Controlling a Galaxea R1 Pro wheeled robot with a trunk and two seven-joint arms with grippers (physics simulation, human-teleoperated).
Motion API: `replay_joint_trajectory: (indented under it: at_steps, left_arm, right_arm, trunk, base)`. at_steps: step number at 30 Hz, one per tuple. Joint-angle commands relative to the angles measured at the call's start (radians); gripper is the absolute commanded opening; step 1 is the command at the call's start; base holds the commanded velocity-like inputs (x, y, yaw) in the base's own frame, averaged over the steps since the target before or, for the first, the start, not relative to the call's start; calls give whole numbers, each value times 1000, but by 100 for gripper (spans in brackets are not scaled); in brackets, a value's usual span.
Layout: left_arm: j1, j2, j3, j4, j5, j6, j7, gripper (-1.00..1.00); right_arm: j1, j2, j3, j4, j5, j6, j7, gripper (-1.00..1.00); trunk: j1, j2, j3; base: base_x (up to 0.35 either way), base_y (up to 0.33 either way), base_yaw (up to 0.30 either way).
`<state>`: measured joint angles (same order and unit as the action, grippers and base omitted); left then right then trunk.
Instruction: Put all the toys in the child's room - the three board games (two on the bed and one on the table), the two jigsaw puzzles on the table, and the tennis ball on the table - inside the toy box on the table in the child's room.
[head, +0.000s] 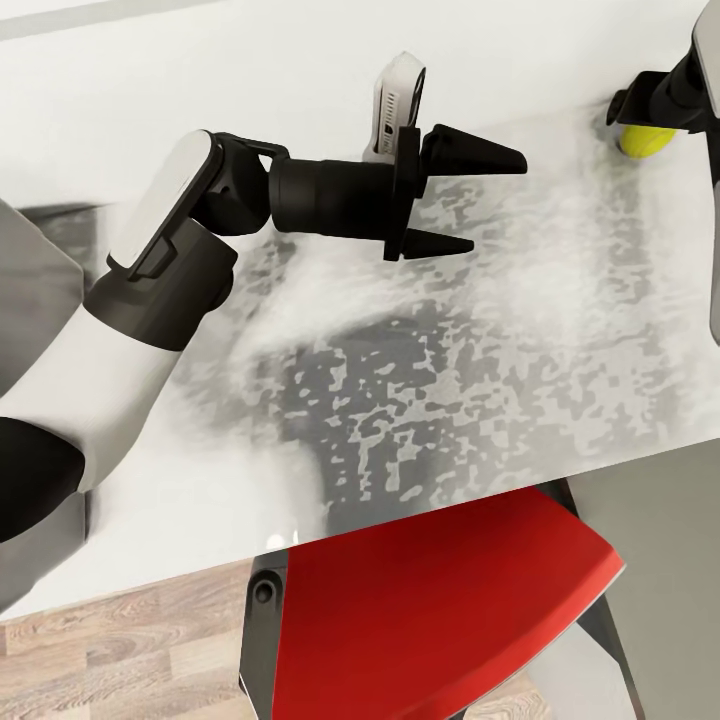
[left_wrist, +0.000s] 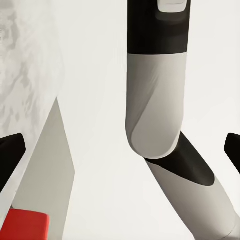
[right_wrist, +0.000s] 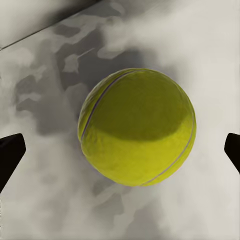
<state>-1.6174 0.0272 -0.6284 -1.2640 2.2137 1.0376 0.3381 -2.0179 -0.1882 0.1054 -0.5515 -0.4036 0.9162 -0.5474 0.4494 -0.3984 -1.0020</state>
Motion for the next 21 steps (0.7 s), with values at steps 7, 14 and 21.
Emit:
replay_joint_trajectory:
  at_steps: [7, 14, 21]
  left_arm:
    - [-1, 0, -2, 0, 10, -1, 9, 100]
    - [-1, -1, -1, 0, 10, -1, 9, 100]
    - [-1, -1, -1, 0, 10, -1, 11, 100]
  right_arm:
    - [-1, -2, 8, 0, -11, 2, -8, 100]
    - [-1, -3, 8, -1, -11, -1, -8, 100]
    - [-2, -3, 8, -1, -11, -2, -8, 100]
  trunk:
    - [1, -2, -2]
    - [1, -2, -8]
    - [1, -2, -18]
  base:
    - [0, 0, 0]
    - [0, 0, 0]
    - [0, 0, 0]
